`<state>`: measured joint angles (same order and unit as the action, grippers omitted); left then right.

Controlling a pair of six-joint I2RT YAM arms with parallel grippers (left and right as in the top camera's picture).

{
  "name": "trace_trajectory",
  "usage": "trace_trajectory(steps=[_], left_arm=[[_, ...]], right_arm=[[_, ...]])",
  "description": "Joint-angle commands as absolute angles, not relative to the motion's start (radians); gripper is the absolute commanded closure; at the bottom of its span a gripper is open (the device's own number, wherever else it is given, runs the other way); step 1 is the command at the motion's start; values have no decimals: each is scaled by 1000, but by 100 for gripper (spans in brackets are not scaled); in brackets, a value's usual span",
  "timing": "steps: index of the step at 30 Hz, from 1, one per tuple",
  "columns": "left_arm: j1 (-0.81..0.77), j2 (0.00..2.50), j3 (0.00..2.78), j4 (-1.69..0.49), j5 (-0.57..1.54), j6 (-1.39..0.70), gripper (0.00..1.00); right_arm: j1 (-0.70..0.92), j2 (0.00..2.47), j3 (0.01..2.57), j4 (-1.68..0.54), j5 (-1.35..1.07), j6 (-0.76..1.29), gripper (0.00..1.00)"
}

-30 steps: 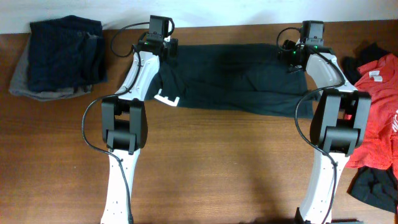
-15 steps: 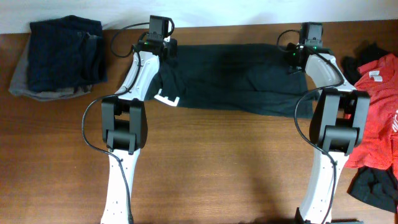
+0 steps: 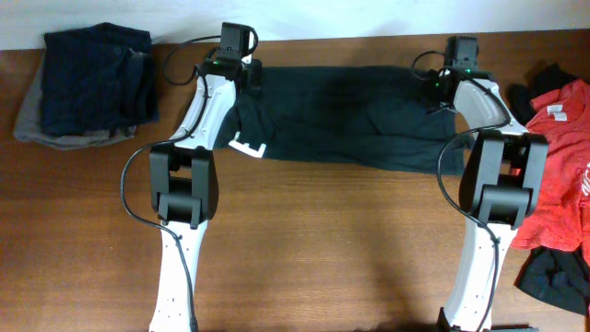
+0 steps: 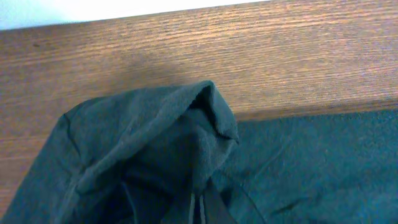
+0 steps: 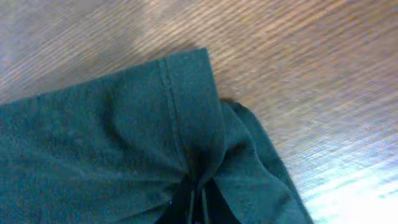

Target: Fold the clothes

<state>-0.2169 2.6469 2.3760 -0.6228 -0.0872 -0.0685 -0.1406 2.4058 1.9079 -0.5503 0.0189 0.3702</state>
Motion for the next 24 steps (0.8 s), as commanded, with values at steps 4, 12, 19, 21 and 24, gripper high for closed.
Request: trace_trajectory(steps=[4,12,19,21,24], left_arm=[[-218,2654,2551,-738,-94,-66,99],[-218,2653,2701,-954,-94,-67,100],[-219,2653,2823,-1170,-95,-67,99],[-219,2653,2856,-1226,-95,-67,99],[-219,2653,2902,-1303,-104,-67,99]], right_arm=[[-166,2336,2028,-665,39,379,96],[-165,2293,2065,-784,38,383,96],[-165,2263,2066,-862,38,383,96],[-165,2250,2066,-881,38,383,96],[-167,2224,2066,-905,39,382,96]])
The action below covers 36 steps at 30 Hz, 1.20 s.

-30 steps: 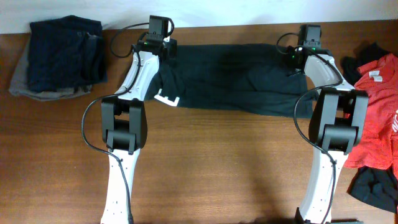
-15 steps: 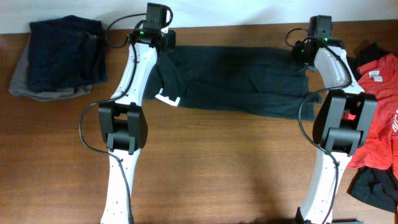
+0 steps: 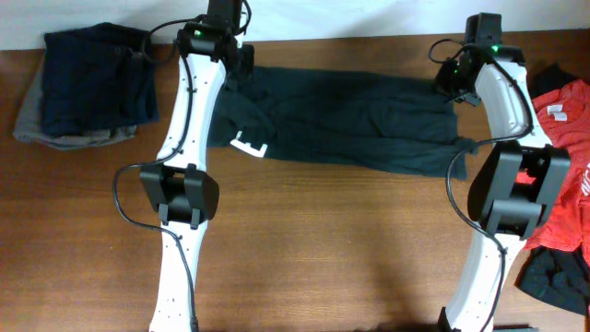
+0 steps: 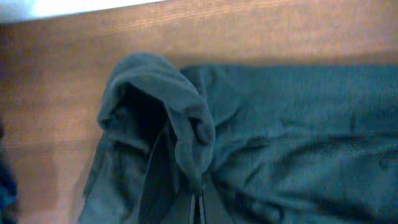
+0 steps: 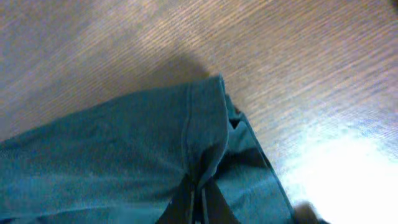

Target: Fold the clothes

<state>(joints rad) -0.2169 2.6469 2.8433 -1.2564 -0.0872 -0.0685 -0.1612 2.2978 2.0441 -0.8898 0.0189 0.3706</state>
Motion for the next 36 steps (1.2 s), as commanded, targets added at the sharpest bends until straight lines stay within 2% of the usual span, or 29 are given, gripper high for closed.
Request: trace_trajectory(steps=[1,5,15,24,36], left_arm=[[-219,2653,2912,-1319,-113,-67,99],[-218,2653,2936,-1370,-173,-68,99],[-135,2653,2938,-1454,-248,-242,99],[-25,2653,2938,-1489,-110,-254,100],[-19,2653,2938,-1590,-93,-256,99]], right_arm=[[-170,2216,2067,-913,39,382,96],[-187,2191,2067,-958,39,382,96],[-279,2182,2067,-1065,30,382,96],[-313,2182,2067,-1090,-26,371,96],[-315,2182,2067,-1200,-25,372,96]])
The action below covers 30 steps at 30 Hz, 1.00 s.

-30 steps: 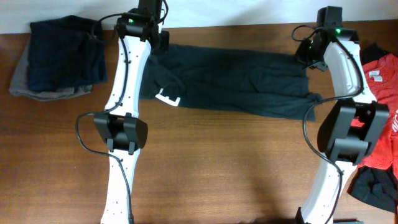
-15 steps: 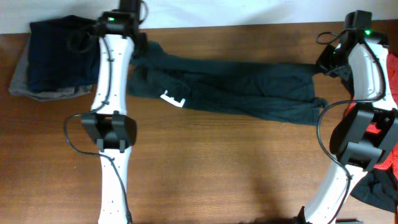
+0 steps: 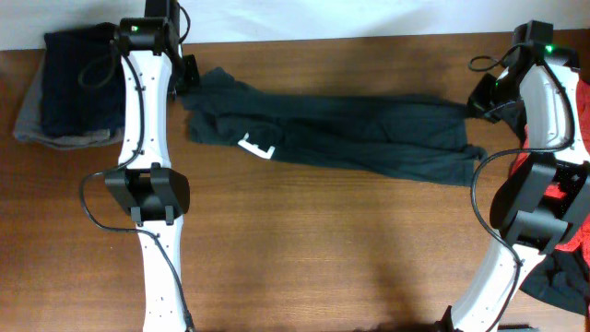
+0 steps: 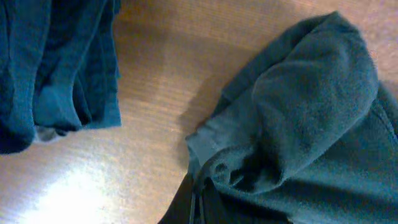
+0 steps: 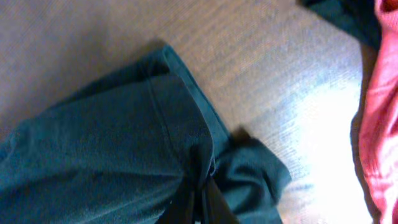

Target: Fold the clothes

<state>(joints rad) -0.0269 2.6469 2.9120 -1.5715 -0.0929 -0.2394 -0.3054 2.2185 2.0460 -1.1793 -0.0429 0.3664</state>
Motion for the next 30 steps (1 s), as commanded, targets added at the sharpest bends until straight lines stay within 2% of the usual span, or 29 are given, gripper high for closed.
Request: trace_trajectory(steps=[1,9,19,23,27,28,29,30], left_arm=[[-19,2653,2938,-1599,-93,-259,99],[-19,2653,2938,-1688,-93,-346,99],[-24,2653,2931,-1688,-41,-344,99],[-23,2653,2931,-1688,-48,-344,91],[-23,2653,2931,-1688,-49,-344,90],[-23,2653,2931,-1688,-49,-344,87],[-23,2653,2931,-1688,-49,-344,78],[-23,2653,2931,-1688,-49,-344,76]], right_arm=[[-315,2182,2067,-1210,-25,373,96],[-316,2182,2067,-1280,25,404,96],[-315,2182,2067,-1409,172,439,96],[-315,2182,2067,-1472,174,439,96],[-315,2182,2067,-1510,174,439,96],[-315,2182,2067,-1515,174,439,94],[-315,2182,2067,-1519,174,424,74],[-315,2182,2067,-1523,174,419,70]])
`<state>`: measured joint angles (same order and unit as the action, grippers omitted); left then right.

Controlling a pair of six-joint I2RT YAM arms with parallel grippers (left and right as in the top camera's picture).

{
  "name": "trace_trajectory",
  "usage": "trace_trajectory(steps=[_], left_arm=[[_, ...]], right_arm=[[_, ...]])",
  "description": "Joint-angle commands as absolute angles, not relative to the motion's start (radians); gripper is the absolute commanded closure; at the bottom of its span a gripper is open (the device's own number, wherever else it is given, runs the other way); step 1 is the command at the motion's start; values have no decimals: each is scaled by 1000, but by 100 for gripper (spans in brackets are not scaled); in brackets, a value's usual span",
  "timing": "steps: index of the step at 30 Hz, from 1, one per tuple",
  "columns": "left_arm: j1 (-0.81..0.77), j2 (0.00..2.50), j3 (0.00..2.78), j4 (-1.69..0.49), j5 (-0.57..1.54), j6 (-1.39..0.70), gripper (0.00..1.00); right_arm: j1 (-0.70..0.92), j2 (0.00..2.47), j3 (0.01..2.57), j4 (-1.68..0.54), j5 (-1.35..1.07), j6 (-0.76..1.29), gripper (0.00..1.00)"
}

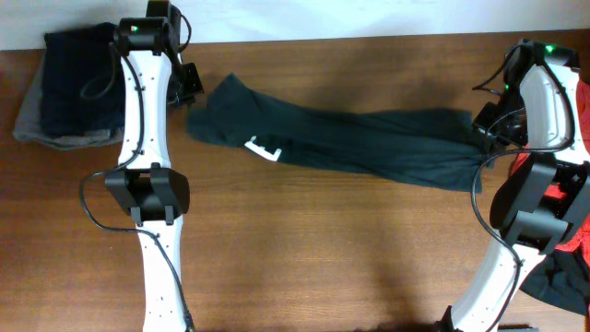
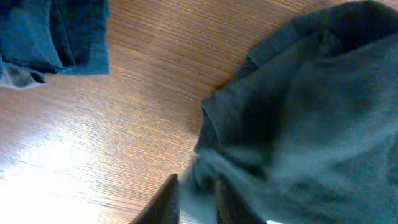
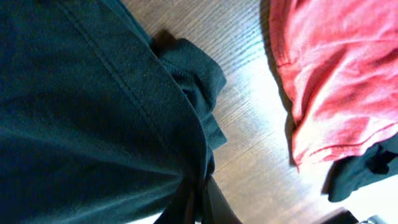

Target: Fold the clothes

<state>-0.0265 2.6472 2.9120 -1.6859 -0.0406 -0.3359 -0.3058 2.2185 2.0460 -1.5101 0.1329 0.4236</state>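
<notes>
A dark green garment [image 1: 350, 143] lies stretched in a long band across the table, a white tag [image 1: 263, 148] near its left part. My left gripper [image 1: 192, 81] hovers at the garment's left end. In the left wrist view it [image 2: 196, 202] stands open, with blurred green cloth [image 2: 298, 112] just beyond the fingers. My right gripper [image 1: 486, 131] is at the garment's right end. Seen from the right wrist, it [image 3: 199, 199] is shut on a bunch of the green fabric [image 3: 93, 93].
A pile of folded dark clothes [image 1: 78, 83] sits at the back left, its edge [image 2: 56, 31] close to my left gripper. A red garment [image 3: 336, 68] and a black one [image 1: 558, 277] lie at the right edge, beside the right arm.
My left gripper has opened and let go of the garment's left end. My right gripper, still shut on the right end, has moved toward the table's front. The garment lies straighter.
Both grippers were shut on the garment's far corners, close together at the back of the table. Then they stood farther apart, and farther again, with the garment drawn into a long band. Now the left end is released and the right end is still held.
</notes>
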Motion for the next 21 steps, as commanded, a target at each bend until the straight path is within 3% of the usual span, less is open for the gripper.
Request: trace_trajectory(steps=[1,2,3,4,6,9,18,20,21], left_arm=[[-23,2653,2931,-1688,-49,-344,75],[-23,2653,2931,-1688,-49,-344,72],[-23,2653,2931,-1688,-49,-344,68],[-23,2653,2931,-1687,-49,-344,62],[-23,2653,2931,-1679,-48,-332,45],[-24,2653,2931,-1668,-47,-305,34],[-58,2653,2931,-1623,145,-203,23],[-77,2653,2931,-1609,142,-165,13],[-82,2653,2931,-1604,142,-157,4]], right_arm=[[-315,2182,2067,-1527,174,419,66],[-315,2182,2067,-1530,174,419,58],[-315,2182,2067,-1533,174,419,34],[-315,2182,2067,-1534,178,419,2],[-315,2182,2067,-1534,196,419,1],[-316,2182,2067,-1528,197,415,1],[-350,2186,2067,-1460,218,300,1],[-378,2198,2066,-1439,200,211,1],[-391,2204,2066,-1436,171,158,1]])
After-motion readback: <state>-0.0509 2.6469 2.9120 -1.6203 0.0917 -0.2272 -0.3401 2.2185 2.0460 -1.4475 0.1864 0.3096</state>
